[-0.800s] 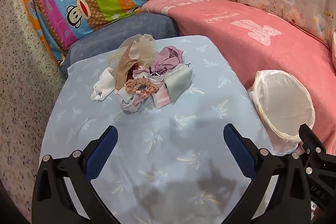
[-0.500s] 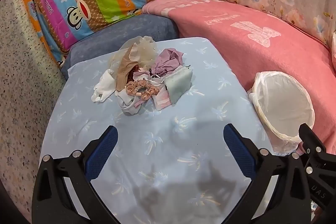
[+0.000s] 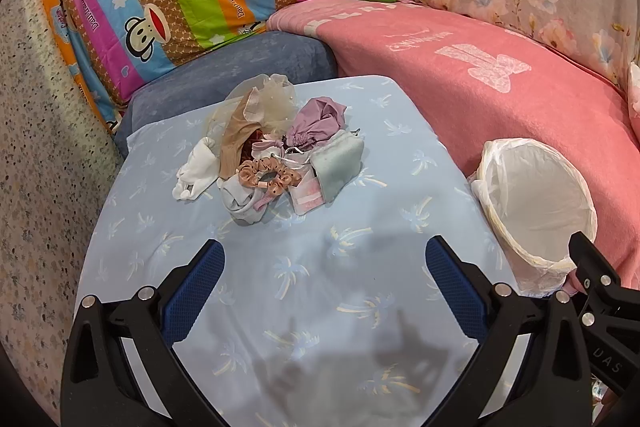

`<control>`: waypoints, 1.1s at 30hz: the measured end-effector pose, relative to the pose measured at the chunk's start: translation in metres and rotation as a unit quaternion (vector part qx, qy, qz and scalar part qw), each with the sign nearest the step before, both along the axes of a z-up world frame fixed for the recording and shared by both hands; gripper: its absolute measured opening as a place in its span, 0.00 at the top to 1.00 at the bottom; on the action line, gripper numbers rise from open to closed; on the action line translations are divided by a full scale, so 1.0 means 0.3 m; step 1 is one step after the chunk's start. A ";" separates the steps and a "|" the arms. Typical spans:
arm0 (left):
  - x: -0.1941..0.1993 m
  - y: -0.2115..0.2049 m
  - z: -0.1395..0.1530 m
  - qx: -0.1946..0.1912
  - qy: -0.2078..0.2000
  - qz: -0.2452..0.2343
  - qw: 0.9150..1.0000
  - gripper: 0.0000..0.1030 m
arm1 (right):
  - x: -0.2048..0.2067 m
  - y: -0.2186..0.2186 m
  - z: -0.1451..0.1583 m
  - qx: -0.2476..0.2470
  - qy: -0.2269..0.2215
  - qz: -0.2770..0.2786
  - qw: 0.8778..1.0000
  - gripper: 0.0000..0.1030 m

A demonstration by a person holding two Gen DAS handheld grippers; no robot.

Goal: Organize soft objects

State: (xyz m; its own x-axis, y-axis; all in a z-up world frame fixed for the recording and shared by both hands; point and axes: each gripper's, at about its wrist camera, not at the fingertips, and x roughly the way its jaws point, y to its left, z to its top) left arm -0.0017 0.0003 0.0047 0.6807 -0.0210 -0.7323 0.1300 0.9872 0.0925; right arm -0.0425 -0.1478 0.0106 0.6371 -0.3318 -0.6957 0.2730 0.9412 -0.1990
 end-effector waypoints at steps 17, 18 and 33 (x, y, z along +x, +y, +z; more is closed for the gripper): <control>0.001 -0.002 0.004 -0.003 -0.005 0.000 1.000 0.07 | -0.004 -0.003 0.007 -0.003 -0.001 -0.003 1.000 0.06; 0.001 -0.001 0.004 -0.003 -0.004 0.000 1.000 0.07 | -0.004 -0.004 0.009 -0.004 -0.001 -0.002 1.000 0.06; -0.001 -0.003 0.001 -0.010 -0.006 0.000 1.000 0.07 | -0.006 -0.010 0.005 -0.005 0.000 -0.002 1.000 0.06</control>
State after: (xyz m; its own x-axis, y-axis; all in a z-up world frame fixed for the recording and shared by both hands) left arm -0.0020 -0.0005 0.0051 0.6890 -0.0353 -0.7239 0.1285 0.9889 0.0740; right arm -0.0442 -0.1509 0.0122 0.6365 -0.3408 -0.6919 0.2765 0.9383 -0.2079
